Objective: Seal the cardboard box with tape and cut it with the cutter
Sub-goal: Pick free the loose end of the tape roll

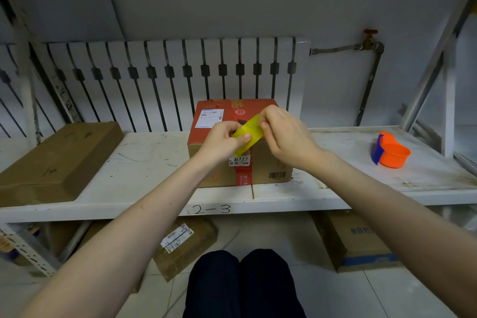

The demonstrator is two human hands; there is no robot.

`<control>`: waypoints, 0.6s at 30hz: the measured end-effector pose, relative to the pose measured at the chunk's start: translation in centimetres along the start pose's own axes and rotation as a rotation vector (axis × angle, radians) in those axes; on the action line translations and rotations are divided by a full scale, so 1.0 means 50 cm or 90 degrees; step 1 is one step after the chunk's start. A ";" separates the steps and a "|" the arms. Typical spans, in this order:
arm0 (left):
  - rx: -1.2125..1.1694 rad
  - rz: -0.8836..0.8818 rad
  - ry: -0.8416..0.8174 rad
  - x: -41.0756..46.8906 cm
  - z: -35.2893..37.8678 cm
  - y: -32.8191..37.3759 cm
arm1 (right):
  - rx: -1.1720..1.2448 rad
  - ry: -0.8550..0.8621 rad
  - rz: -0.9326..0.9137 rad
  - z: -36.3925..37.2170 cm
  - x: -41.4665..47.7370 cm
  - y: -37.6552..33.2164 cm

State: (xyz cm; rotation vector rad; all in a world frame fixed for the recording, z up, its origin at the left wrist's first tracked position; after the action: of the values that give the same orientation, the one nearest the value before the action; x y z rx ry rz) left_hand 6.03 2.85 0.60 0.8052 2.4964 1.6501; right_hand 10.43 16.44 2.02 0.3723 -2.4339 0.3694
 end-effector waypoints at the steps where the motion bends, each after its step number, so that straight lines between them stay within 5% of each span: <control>1: 0.017 0.001 -0.004 0.003 0.001 0.002 | 0.038 -0.005 0.020 0.000 0.000 0.002; 7: 0.139 -0.013 0.037 0.028 -0.003 -0.012 | 0.138 -0.033 0.064 0.005 0.010 -0.020; 18: 0.300 -0.045 -0.065 0.089 -0.030 -0.047 | 0.238 -0.013 0.242 0.036 0.064 0.013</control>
State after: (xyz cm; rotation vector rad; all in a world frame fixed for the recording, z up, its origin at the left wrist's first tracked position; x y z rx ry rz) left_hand 0.81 2.85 0.27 0.7947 2.8347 0.9777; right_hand 6.80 15.84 2.56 0.0645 -2.4460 0.9969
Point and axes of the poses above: each hand's wrist, its own x-axis towards the middle knuckle, its own z-axis out of the palm, y = z × x, the point moved 4 cm from there along x, towards the middle knuckle, and after that the axes turned 2 degrees about z, right-handed, at the moved point
